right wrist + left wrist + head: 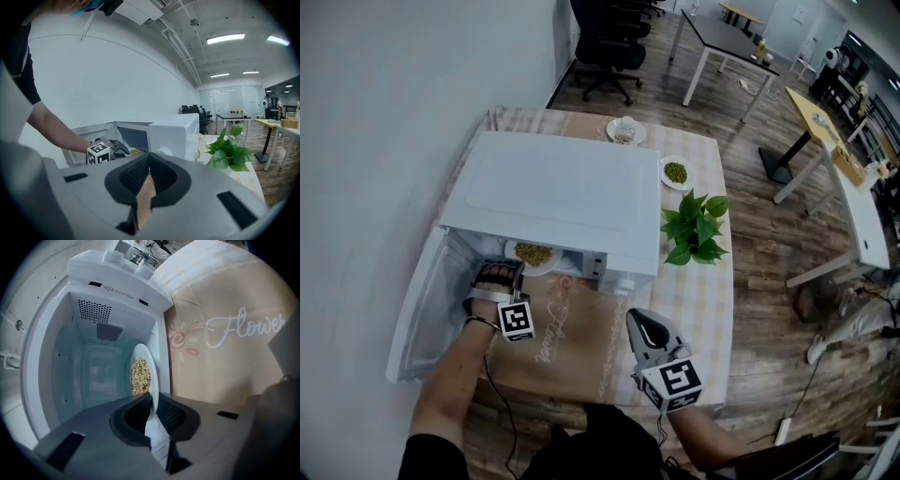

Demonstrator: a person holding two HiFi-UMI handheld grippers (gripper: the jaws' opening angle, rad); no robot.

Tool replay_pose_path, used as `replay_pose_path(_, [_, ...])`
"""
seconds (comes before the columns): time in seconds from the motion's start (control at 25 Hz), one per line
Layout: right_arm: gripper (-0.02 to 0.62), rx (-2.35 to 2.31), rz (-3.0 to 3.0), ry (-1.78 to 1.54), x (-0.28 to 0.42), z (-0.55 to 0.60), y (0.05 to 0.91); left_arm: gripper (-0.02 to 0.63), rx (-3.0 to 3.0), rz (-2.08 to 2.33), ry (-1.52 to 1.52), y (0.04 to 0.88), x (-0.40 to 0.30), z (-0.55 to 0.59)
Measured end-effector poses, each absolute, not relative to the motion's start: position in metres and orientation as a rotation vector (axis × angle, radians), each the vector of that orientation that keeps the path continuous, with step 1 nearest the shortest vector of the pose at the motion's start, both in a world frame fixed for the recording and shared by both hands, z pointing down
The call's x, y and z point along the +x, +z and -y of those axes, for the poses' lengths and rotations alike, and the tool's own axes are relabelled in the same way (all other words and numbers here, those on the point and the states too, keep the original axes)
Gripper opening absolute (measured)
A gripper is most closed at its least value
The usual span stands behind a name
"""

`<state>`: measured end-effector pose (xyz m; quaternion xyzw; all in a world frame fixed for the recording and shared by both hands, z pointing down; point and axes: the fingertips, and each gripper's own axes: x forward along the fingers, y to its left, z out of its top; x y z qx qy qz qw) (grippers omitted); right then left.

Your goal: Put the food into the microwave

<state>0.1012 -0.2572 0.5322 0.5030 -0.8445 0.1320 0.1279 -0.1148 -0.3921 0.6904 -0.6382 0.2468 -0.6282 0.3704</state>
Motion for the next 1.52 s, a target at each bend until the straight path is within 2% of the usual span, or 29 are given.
replay_pose_path(0.72, [0.009,1.438,2.465,0.400,0.095,0.257,0.538,0.077,-1.659,-0.537,-1.649,0.707,-0.109,0.405])
replay_pose_path(0.76, [0.009,1.432,2.467,0.400,0.094,0.256,0.539,0.081,-1.659,-0.536,-1.653,0.707,-0.110,0.404])
replay_pose_path(0.84, [0.009,1.424,2.469,0.397,0.093,0.256,0.539,0.131,-1.665,-0.530,-1.650,0.706,-0.109,0.401])
replay_pose_path(1.0, [0.009,1.426,2.476,0.397,0.090,0.256,0.535,0.141,-1.715,-0.514,-1.597,0.698,-0.102,0.386])
replay_pose_path(1.08, [0.009,1.418,2.481,0.394,0.087,0.256,0.532,0.137,-1.734,-0.517,-1.569,0.691,-0.098,0.381])
replay_pose_path(1.16, [0.009,1.408,2.484,0.394,0.084,0.254,0.532,0.080,-1.750,-0.524,-1.549,0.688,-0.094,0.376])
replay_pose_path(1.28, [0.009,1.404,2.485,0.393,0.083,0.252,0.533,0.045,-1.766,-0.539,-1.535,0.688,-0.092,0.376])
replay_pose_path(1.52, [0.009,1.422,2.463,0.409,0.089,0.251,0.540,0.038,-1.773,-0.543,-1.561,0.695,-0.095,0.386])
